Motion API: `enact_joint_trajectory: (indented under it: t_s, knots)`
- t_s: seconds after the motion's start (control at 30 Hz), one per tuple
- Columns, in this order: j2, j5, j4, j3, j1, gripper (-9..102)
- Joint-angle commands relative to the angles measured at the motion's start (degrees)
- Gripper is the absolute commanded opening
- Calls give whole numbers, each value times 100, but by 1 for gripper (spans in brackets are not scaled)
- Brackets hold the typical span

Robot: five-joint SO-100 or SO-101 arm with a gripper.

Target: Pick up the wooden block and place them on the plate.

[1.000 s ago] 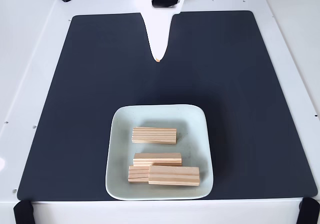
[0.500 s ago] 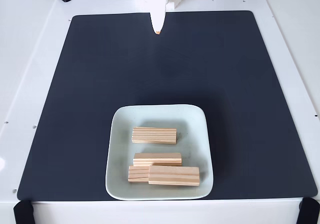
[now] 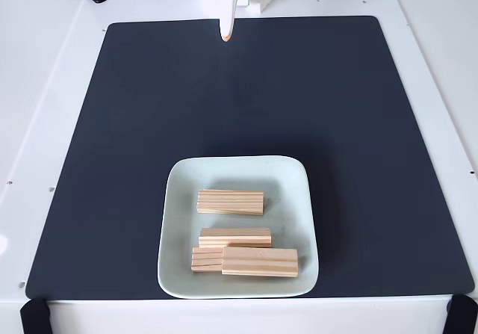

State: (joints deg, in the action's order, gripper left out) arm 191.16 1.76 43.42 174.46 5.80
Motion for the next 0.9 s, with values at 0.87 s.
enact_joint_trajectory:
  t_s: [0.87]
  knots:
    - [167, 923, 914, 396, 9, -1]
